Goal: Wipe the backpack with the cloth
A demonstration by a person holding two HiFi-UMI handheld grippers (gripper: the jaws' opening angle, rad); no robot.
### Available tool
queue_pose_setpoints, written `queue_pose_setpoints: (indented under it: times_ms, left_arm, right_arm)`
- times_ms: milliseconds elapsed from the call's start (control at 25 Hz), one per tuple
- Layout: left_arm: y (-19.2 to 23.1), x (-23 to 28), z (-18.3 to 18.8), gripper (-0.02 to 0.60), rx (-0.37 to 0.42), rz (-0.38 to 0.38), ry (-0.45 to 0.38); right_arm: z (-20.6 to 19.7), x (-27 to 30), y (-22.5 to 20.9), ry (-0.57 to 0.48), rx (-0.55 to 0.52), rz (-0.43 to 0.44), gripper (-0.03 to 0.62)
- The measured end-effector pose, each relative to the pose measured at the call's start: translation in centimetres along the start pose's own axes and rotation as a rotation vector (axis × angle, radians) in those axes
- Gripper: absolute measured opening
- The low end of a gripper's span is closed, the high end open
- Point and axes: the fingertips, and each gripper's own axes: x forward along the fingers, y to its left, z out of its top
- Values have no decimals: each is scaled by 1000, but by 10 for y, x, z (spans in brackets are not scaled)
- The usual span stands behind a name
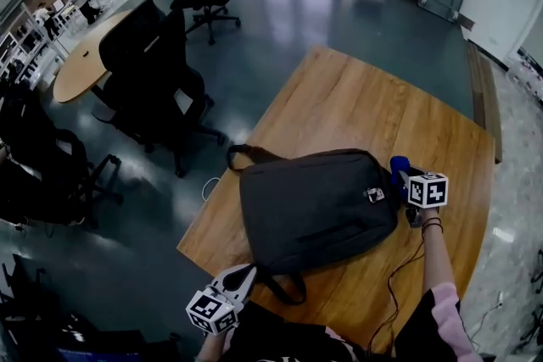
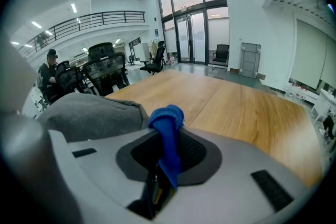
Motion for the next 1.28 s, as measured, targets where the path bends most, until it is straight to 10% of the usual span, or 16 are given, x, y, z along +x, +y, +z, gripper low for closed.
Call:
queue_pose_setpoints:
  times_ms: [720, 1280]
  left_arm:
    - [48, -19, 1, -6, -48, 28, -17]
    - [84, -50, 20, -6, -61, 47, -92]
  right_arm:
    - [70, 64, 77, 38, -143, 104, 54]
    - [115, 89, 218, 58, -349, 263, 54]
